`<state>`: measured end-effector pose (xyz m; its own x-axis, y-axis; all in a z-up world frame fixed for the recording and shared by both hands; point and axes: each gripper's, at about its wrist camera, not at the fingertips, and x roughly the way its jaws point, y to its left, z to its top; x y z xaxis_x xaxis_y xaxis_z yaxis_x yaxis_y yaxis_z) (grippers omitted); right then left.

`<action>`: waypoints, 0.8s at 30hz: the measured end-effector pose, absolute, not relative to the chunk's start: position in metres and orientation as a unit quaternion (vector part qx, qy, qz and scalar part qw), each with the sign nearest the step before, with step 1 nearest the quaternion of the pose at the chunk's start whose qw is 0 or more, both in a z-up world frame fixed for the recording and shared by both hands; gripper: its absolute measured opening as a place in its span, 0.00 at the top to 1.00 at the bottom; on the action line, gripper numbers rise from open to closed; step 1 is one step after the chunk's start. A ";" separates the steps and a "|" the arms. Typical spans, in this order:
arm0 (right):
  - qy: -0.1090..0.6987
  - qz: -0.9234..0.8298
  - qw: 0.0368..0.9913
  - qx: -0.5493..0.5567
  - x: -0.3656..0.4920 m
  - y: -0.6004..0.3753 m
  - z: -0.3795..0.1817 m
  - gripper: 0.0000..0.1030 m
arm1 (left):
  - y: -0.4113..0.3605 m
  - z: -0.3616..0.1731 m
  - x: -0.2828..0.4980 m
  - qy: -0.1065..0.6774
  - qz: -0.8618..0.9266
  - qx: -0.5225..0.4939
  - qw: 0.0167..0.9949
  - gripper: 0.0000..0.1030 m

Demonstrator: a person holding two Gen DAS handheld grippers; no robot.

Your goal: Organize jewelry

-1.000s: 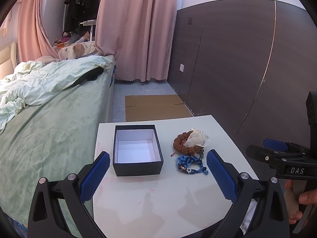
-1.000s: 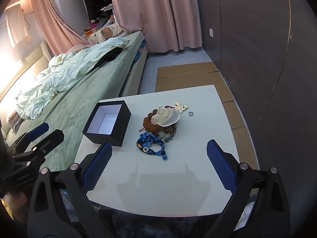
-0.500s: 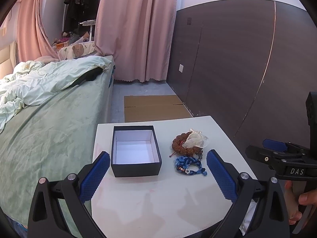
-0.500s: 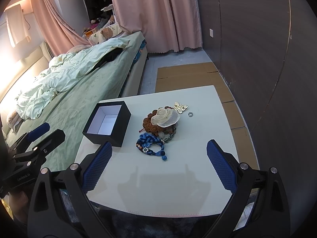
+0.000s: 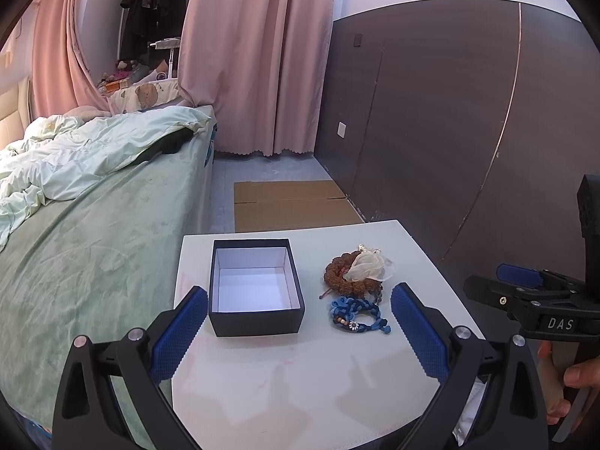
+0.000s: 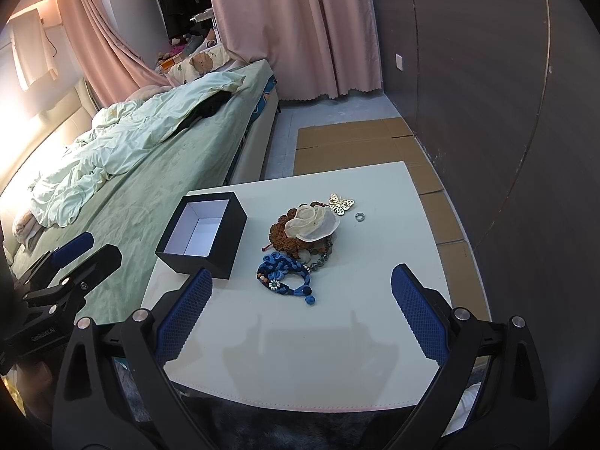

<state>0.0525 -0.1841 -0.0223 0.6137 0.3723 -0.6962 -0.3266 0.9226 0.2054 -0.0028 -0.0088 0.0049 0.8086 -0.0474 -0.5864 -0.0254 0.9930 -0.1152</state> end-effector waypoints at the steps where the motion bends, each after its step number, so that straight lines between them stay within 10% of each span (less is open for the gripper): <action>1: 0.394 0.194 0.898 0.029 0.052 -0.184 -0.022 0.07 | -0.009 0.005 -0.003 0.309 -0.007 -0.059 0.949 0.08; 24: 0.416 0.178 0.879 0.151 0.108 -0.213 -0.033 0.07 | -0.033 -0.014 0.051 0.319 -0.050 -0.084 0.943 0.13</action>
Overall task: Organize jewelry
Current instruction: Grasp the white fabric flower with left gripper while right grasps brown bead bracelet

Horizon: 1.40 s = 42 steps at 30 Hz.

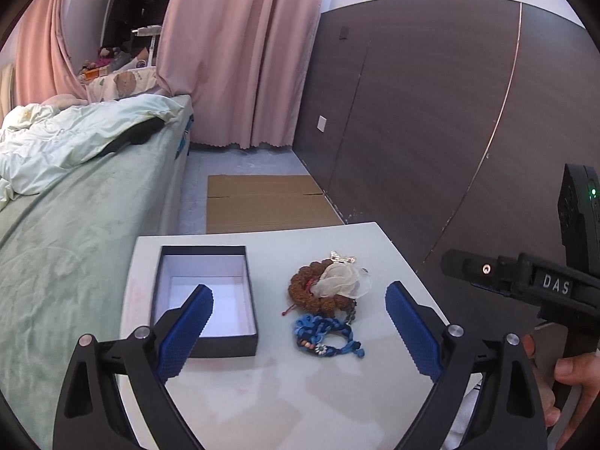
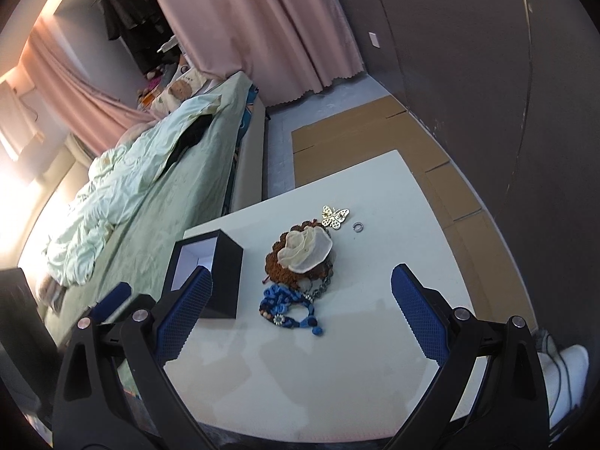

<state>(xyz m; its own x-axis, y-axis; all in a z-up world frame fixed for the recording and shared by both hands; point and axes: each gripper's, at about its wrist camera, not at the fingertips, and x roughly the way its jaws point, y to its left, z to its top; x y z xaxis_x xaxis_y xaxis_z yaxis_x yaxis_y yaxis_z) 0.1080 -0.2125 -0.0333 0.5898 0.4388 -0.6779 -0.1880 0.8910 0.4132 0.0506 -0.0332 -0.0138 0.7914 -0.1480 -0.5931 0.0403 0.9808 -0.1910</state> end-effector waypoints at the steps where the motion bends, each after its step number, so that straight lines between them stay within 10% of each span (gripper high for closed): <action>1: 0.416 0.179 0.878 0.154 0.110 -0.214 -0.034 0.07 | -0.036 -0.017 0.056 0.324 -0.053 -0.085 0.941 0.15; 31: 0.477 0.116 0.835 0.249 0.198 -0.253 -0.090 0.07 | -0.080 -0.109 0.176 0.420 -0.112 -0.101 0.895 0.32; 33: 0.482 0.121 0.830 0.252 0.200 -0.250 -0.093 0.07 | -0.081 -0.114 0.180 0.426 -0.111 -0.102 0.892 0.38; 38: 0.487 0.130 0.825 0.253 0.201 -0.244 -0.097 0.07 | -0.072 -0.125 0.185 0.440 -0.125 -0.144 0.877 0.93; 42: 0.497 0.153 0.812 0.264 0.201 -0.235 -0.103 0.19 | -0.064 -0.112 0.176 0.420 -0.122 -0.146 0.888 0.98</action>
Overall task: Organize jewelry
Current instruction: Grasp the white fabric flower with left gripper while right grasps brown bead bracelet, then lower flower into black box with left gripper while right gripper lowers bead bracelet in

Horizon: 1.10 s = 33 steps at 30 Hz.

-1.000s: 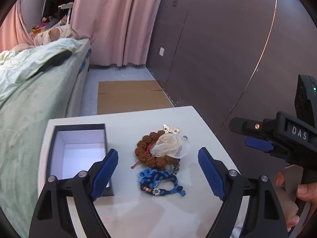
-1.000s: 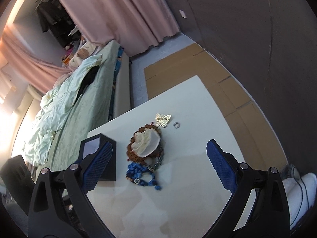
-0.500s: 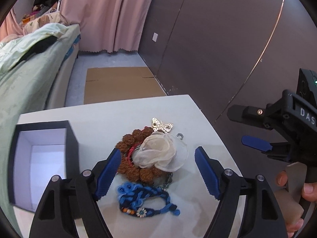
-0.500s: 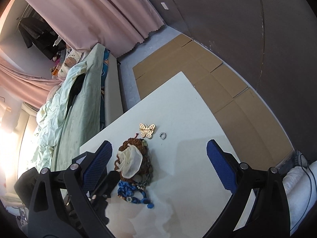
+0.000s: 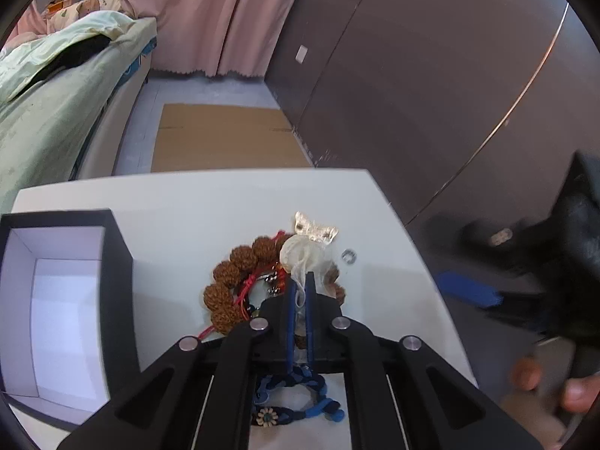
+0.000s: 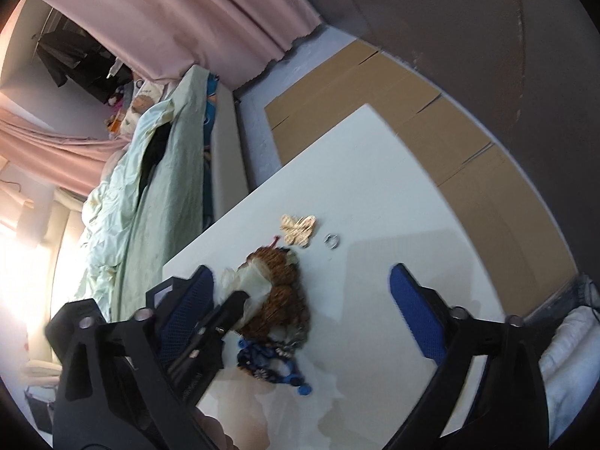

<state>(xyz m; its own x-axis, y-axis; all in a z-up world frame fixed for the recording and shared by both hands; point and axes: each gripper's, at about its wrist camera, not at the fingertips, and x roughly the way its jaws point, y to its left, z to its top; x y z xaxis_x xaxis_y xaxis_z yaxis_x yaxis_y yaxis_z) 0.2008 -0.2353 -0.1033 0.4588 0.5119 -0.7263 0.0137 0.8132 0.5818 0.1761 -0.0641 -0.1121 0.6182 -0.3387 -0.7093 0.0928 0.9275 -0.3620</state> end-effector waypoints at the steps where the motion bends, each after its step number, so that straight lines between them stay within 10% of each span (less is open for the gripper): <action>1: 0.501 0.159 0.808 0.265 0.200 -0.232 -0.106 0.25 | -0.062 -0.108 0.173 0.413 -0.122 -0.149 0.890 0.98; 22: 0.547 0.166 0.771 0.282 0.207 -0.196 -0.146 0.80 | -0.003 -0.056 0.136 0.361 -0.090 -0.187 0.909 0.98; 33: 0.466 0.237 0.806 0.278 0.169 -0.183 -0.091 0.80 | 0.015 -0.036 0.103 0.342 -0.072 -0.189 0.918 0.98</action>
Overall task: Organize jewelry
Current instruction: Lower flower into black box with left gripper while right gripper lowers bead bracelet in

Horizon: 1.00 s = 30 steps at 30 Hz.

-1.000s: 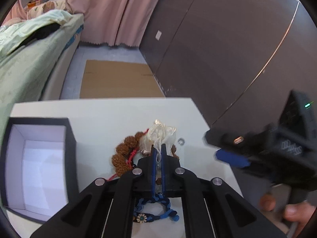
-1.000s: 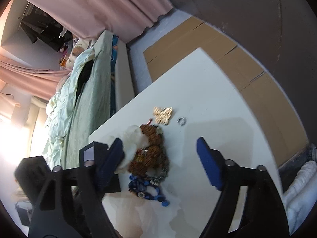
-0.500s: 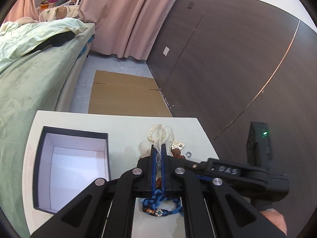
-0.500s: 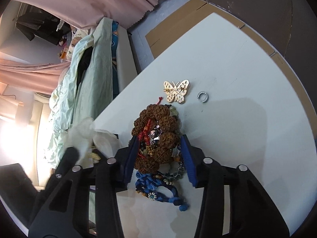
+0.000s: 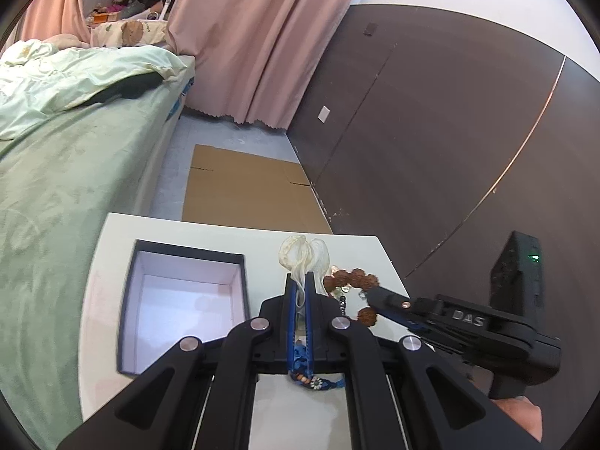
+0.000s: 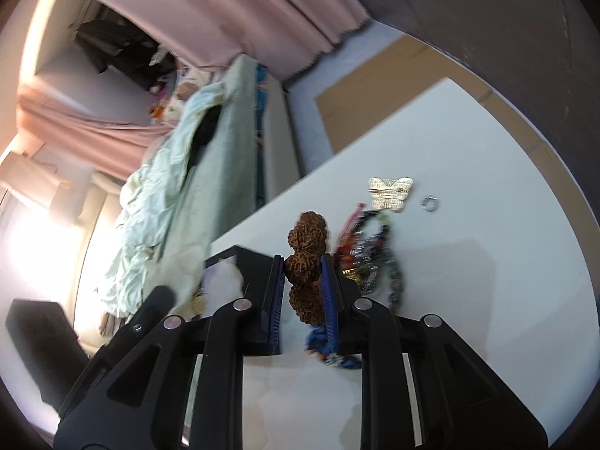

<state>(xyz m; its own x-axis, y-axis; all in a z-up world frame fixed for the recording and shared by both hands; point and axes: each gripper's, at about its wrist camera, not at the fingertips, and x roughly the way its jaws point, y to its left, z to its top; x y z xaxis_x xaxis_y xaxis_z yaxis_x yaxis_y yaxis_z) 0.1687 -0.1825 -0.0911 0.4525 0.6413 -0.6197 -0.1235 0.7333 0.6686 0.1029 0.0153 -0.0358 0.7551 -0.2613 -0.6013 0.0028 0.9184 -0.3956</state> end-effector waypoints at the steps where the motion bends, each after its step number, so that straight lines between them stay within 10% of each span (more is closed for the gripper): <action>1: 0.462 0.242 0.807 0.276 0.165 -0.180 -0.088 0.80 | 0.018 -0.034 0.099 0.340 -0.068 -0.189 0.919 0.98; 13: 0.428 0.269 0.817 0.276 0.143 -0.172 -0.062 0.80 | 0.050 -0.040 0.089 0.340 -0.029 -0.191 0.920 0.95; 17: 0.421 0.280 0.816 0.279 0.141 -0.164 -0.060 0.80 | 0.060 -0.036 0.082 0.322 -0.015 -0.198 0.926 0.16; 30: 0.401 0.332 0.798 0.304 0.135 -0.120 -0.054 0.80 | 0.088 -0.018 0.064 0.302 0.012 -0.207 0.931 0.20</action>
